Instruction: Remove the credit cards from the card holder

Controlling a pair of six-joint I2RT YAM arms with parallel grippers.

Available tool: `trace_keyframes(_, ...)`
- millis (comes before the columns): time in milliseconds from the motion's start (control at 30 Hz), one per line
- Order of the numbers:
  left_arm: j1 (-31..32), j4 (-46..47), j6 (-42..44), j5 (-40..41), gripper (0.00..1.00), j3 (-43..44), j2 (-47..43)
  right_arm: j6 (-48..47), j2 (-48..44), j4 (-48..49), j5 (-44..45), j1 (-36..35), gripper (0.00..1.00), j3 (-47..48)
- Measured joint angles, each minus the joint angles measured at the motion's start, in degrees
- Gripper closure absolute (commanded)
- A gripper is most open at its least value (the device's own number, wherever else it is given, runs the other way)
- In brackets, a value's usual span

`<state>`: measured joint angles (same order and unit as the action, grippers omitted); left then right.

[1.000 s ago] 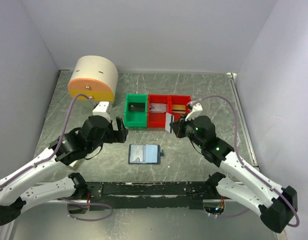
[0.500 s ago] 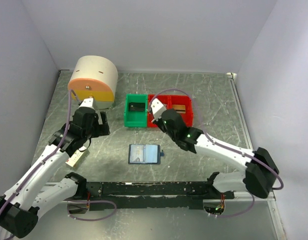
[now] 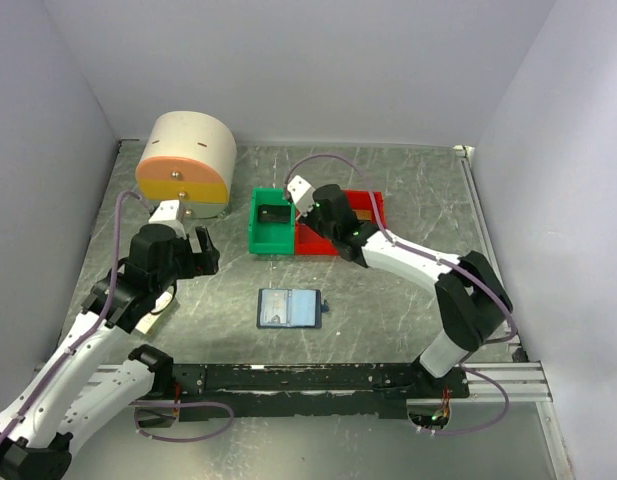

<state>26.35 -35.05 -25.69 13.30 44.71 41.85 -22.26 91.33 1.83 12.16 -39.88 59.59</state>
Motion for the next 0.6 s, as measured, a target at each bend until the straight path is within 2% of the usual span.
trace_keyframes(233,0.0,0.63,0.81,-0.96,0.0,0.0,-1.29,-6.56,10.32,-1.42,5.25,0.09,1.0,8.85)
trace_keyframes(600,0.0,0.63,1.05,-1.07,0.0,0.0,-1.05,-19.28,14.03,-2.19,4.61,1.09,1.0,8.81)
